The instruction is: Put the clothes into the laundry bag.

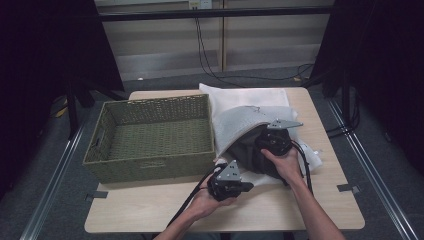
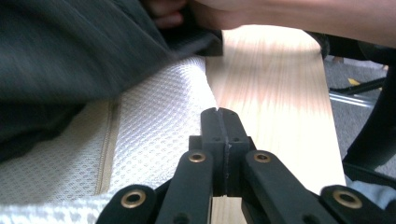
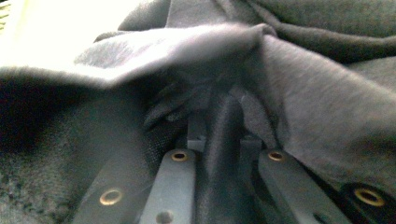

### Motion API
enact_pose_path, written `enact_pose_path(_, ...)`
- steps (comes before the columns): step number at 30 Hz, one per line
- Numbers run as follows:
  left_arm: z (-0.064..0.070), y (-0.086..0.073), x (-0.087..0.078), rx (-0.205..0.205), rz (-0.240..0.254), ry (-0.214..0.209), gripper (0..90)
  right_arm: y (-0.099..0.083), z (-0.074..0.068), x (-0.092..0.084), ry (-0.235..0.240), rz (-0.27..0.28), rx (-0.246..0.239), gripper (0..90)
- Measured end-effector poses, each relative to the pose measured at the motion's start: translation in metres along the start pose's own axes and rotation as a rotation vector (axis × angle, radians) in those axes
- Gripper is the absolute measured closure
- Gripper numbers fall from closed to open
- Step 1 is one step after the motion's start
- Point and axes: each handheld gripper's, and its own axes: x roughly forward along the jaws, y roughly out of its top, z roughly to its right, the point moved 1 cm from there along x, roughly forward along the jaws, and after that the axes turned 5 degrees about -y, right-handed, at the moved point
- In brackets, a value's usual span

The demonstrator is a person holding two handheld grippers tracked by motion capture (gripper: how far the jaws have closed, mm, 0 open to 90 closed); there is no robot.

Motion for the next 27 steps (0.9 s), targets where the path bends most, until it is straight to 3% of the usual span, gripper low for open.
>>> enact_pose_path(5, 0.003, -0.002, -0.005, 0.013, -0.006, -0.023, 90.0, 0.008, 0.004, 0.006, -0.044, 0.025, 0.006, 82.1)
enact_pose_path(7, 0.006, -0.002, -0.009, 0.023, -0.022, -0.028, 90.0, 0.012, 0.007, 0.010, -0.091, 0.029, -0.009, 82.1)
enact_pose_path(12, 0.007, -0.006, -0.018, 0.035, -0.022, -0.046, 90.0, 0.027, 0.016, 0.016, -0.179, 0.082, 0.021, 77.9)
enact_pose_path(13, 0.005, -0.008, -0.020, 0.014, -0.010, -0.046, 90.0, 0.027, 0.015, 0.017, -0.175, 0.081, 0.028, 76.4)
enact_pose_path(15, 0.002, -0.011, -0.019, -0.014, 0.013, -0.045, 90.0, 0.021, 0.009, 0.019, -0.120, 0.042, 0.010, 72.2)
enact_pose_path(17, 0.000, -0.012, -0.017, -0.013, 0.015, -0.043, 90.0, 0.013, 0.000, 0.016, -0.084, 0.022, -0.014, 66.5)
enact_pose_path(19, 0.000, -0.012, -0.014, -0.023, 0.014, -0.030, 90.0, 0.006, -0.004, 0.012, -0.026, 0.014, -0.003, 58.4)
enact_pose_path(23, -0.002, -0.014, -0.010, -0.042, 0.022, -0.027, 90.0, -0.005, -0.011, -0.008, 0.035, -0.024, -0.023, 43.5)
enact_pose_path(27, -0.004, -0.016, -0.007, -0.060, 0.025, -0.025, 90.0, -0.008, -0.009, -0.037, 0.065, -0.006, -0.026, 39.4)
